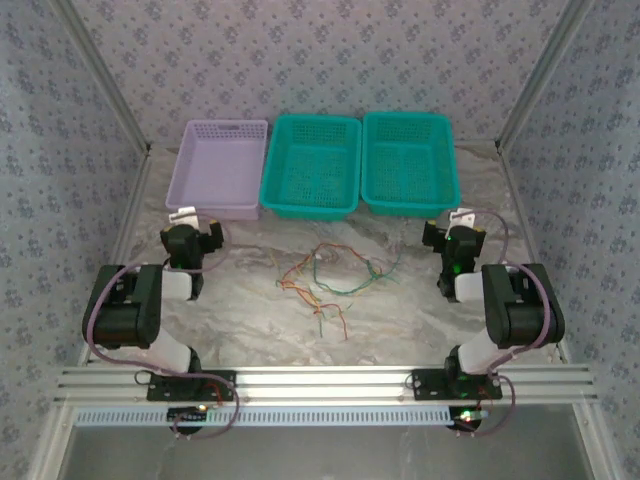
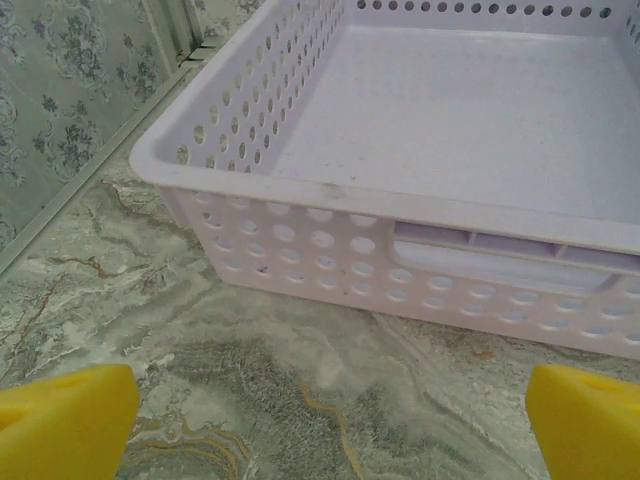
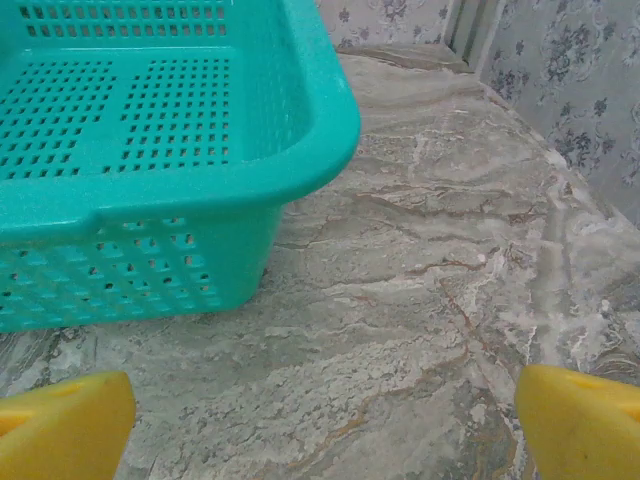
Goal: Untangle the cables
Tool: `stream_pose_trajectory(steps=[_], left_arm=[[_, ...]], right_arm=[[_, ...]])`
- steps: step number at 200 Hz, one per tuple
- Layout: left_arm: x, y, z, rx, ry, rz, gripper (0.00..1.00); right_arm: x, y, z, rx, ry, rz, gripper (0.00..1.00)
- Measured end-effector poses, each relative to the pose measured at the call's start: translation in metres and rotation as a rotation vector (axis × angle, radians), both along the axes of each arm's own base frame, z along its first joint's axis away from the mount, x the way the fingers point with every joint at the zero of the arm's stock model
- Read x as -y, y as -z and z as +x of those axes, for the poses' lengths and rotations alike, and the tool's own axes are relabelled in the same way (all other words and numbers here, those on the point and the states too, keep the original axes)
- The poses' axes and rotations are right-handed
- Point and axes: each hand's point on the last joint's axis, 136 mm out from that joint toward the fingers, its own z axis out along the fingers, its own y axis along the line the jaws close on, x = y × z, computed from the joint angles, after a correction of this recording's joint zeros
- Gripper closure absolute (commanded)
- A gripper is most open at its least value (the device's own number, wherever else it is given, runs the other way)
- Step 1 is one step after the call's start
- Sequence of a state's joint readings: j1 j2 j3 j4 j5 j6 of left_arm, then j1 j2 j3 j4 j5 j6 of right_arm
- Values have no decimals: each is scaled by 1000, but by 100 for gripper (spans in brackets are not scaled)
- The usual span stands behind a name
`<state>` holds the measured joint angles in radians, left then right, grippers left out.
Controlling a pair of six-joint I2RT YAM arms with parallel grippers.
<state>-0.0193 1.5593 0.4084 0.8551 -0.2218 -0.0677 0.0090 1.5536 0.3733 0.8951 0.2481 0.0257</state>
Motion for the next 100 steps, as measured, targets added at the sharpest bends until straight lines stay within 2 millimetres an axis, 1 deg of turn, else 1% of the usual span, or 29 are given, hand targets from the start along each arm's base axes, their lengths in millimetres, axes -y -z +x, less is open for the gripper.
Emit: stream_pose_trajectory(steps=[100], left_arm=[[1, 2, -1, -11, 8, -3, 0]], right_arm=[[-1, -2, 0, 3, -6, -7, 0]])
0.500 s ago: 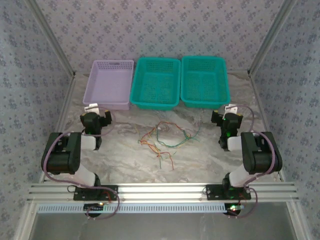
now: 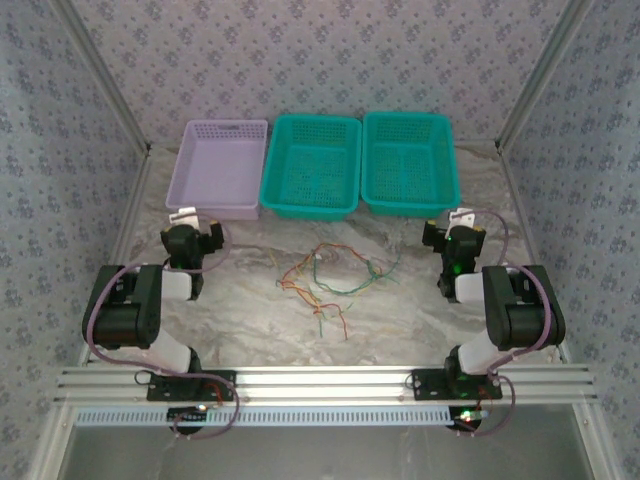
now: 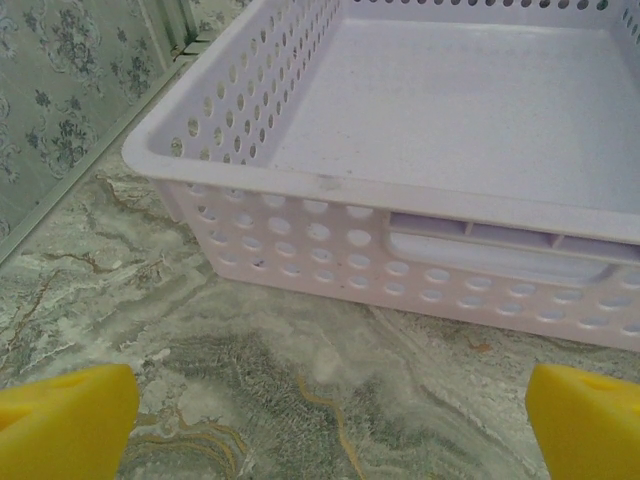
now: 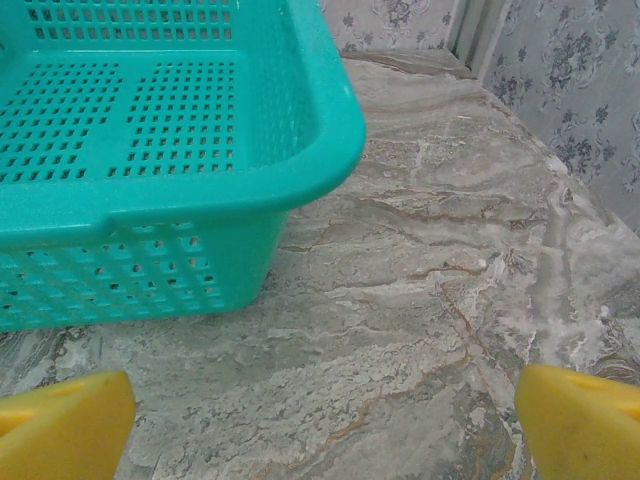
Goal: Untangle the cables
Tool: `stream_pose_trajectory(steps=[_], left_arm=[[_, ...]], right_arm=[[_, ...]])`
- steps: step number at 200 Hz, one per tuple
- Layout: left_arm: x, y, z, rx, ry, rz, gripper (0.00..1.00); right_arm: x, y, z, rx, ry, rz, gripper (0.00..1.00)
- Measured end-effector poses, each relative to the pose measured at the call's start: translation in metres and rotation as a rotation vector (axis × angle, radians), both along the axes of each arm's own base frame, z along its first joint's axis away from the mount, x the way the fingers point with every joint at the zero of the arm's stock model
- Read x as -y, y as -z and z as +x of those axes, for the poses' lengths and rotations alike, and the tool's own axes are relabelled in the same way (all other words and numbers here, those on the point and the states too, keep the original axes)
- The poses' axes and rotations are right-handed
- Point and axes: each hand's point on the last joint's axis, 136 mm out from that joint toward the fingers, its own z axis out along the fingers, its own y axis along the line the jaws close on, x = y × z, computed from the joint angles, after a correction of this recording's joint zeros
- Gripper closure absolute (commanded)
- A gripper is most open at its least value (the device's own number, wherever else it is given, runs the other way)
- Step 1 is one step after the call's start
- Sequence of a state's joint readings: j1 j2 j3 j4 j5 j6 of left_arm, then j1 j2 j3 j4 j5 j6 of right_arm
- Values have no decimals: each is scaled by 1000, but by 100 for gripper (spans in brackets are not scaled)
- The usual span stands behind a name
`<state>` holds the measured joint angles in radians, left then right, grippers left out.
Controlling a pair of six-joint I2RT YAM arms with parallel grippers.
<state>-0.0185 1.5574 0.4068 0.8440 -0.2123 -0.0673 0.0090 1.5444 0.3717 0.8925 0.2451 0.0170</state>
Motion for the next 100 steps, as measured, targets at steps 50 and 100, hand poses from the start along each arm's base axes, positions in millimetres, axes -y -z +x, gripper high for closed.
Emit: stream_pose_trajectory(steps=[50, 100], left_arm=[[0, 1, -1, -5, 0, 0, 0], [4, -34, -9, 1, 25, 6, 0]], right_arm=[[-2, 0, 0, -1, -10, 4, 0], [-7, -14, -7, -41, -12, -18, 0]])
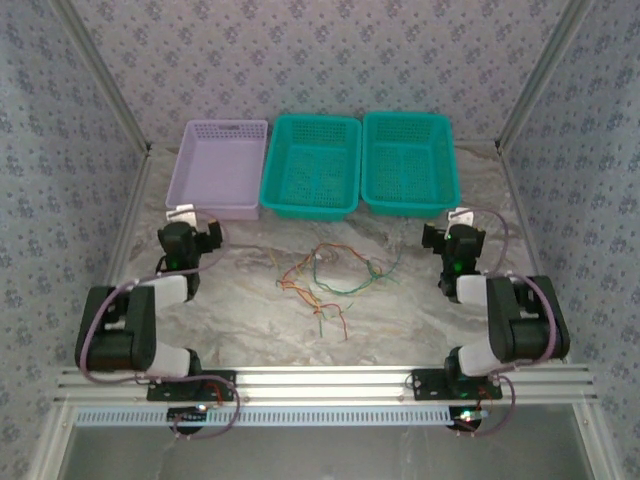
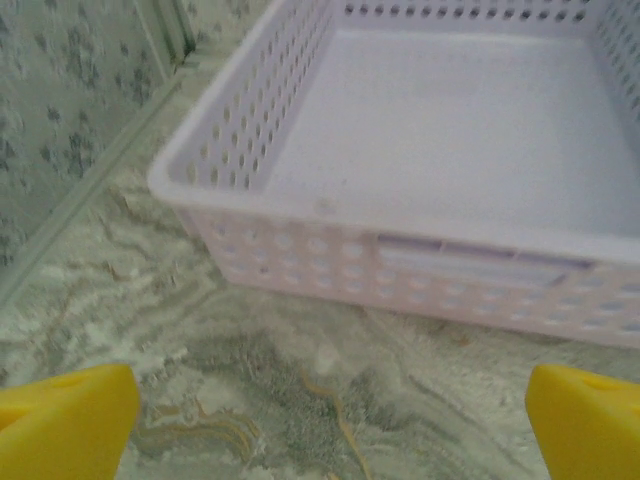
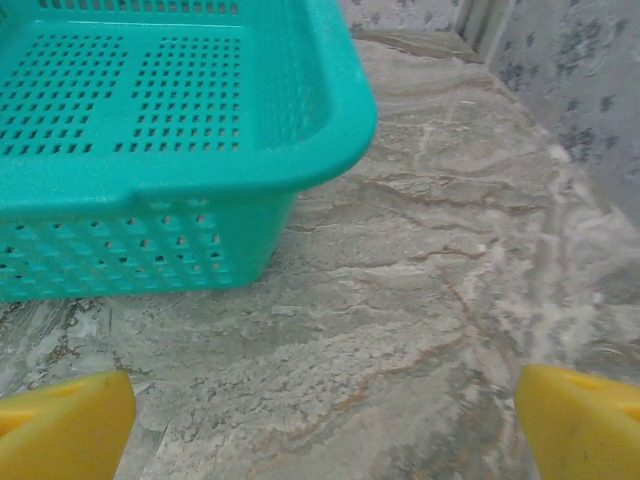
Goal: Untangle the cables
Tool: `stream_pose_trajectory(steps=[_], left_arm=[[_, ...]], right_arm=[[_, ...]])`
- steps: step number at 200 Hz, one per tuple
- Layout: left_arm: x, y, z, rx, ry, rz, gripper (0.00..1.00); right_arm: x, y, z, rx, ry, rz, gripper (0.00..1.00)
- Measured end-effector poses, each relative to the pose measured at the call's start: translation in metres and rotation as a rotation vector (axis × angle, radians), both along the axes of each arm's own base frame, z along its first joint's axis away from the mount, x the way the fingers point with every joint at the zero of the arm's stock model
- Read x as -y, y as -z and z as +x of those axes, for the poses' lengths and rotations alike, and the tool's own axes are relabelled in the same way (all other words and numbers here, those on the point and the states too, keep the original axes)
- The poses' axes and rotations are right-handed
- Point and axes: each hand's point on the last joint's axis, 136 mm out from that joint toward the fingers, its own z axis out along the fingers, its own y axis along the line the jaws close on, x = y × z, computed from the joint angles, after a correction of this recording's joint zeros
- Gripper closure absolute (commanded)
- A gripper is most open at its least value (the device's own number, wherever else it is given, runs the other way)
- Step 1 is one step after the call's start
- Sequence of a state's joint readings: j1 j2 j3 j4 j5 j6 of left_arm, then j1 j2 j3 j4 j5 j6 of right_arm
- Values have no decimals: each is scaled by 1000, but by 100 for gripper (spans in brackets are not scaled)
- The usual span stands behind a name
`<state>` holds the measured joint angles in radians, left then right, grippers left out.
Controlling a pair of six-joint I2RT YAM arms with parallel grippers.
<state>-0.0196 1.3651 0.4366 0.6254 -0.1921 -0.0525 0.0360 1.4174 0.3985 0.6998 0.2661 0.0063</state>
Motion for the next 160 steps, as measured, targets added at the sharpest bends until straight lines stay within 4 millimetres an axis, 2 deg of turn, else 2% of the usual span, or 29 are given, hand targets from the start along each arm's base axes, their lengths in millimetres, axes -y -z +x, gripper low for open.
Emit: stream_pose_trajectory(steps=[14, 44, 65, 80, 102, 125, 146, 160], left_arm=[[5, -30, -2, 52, 19, -7, 0], [29, -78, -12, 94, 93, -27, 0], [55, -118, -27, 151, 163, -92, 0], [56, -146, -42, 212, 146, -180, 0], [37, -179, -71, 303, 42, -333, 0], [28, -188, -92, 303, -8, -416, 0], [32, -189, -96, 224, -7, -441, 0], [36, -179, -94, 146, -6, -443, 0]], right_arm=[[-9, -32, 0, 45, -12, -6, 0], [-42, -123, 0, 187, -117, 26, 0], [-69, -182, -17, 310, -220, 110, 0], [-75, -210, -35, 369, -243, 232, 0], [-66, -232, -56, 388, -200, 443, 0], [-59, -233, -65, 356, -162, 589, 0], [-80, -222, -66, 262, -201, 651, 0], [-110, -211, -68, 173, -265, 649, 0]])
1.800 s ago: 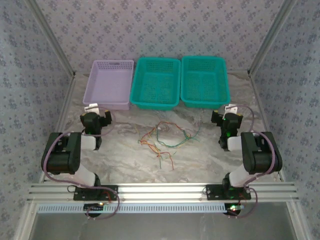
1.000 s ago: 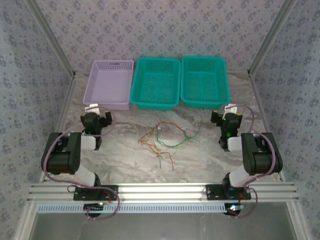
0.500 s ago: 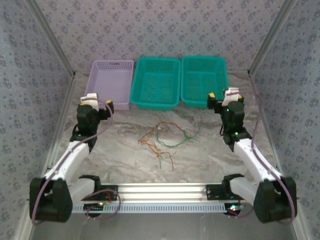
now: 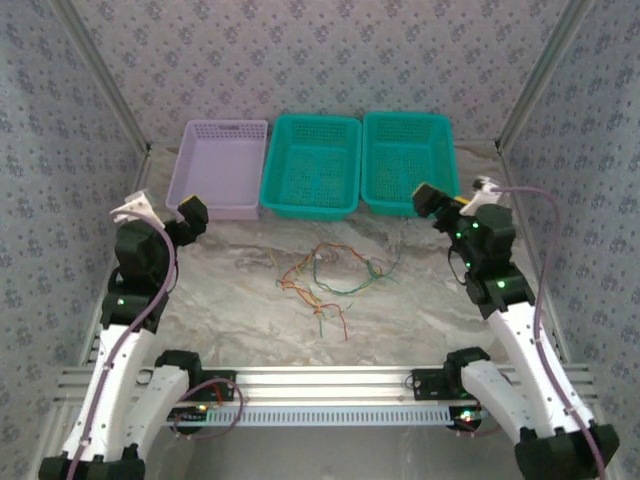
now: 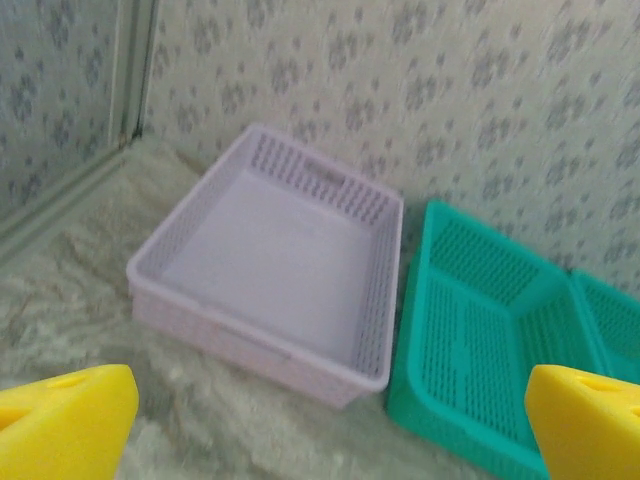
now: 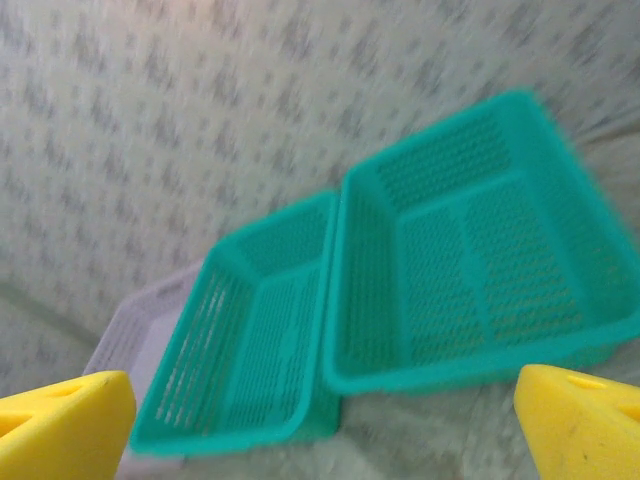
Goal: Untangle the cables
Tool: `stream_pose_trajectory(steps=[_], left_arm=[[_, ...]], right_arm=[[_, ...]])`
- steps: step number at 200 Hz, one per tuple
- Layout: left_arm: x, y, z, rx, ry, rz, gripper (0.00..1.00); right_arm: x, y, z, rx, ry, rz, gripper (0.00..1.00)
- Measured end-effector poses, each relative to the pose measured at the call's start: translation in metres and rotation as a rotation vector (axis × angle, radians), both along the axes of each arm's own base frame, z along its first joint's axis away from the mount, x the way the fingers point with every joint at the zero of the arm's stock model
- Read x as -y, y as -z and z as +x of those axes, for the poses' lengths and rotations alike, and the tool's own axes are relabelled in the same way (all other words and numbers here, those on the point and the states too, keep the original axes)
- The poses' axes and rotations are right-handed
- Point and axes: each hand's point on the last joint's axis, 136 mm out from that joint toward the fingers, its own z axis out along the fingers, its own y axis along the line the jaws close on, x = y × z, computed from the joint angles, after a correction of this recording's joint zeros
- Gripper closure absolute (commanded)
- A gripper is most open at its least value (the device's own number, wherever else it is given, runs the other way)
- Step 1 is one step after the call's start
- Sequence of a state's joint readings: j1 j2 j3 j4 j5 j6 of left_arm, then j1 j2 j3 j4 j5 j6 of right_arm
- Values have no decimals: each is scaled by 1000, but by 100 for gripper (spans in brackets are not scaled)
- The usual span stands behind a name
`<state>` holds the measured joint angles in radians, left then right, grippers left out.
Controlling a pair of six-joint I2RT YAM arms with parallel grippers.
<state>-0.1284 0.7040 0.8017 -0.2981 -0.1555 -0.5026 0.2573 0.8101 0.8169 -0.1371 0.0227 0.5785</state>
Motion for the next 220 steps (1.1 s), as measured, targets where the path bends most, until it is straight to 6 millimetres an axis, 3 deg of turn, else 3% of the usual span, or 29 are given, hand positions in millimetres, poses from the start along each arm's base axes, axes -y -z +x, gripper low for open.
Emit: stream_pose_trajectory(steps=[29, 57, 127, 180, 220], left_arm=[[8, 30, -3, -167, 42, 16, 0], [13, 55, -14, -282, 68, 41, 0], [8, 79, -20, -440, 51, 144, 0], [12, 87, -25, -486, 65, 203, 0], [17, 98, -24, -549, 86, 255, 0]], right_arm=[[-66, 25, -15, -109, -176, -100, 0], [-95, 51, -30, -187, -239, -188, 0], [-121, 115, -68, -427, -262, -282, 0], [-106, 142, -96, -550, -209, -245, 0], [-107, 184, -115, -689, -235, -221, 0]])
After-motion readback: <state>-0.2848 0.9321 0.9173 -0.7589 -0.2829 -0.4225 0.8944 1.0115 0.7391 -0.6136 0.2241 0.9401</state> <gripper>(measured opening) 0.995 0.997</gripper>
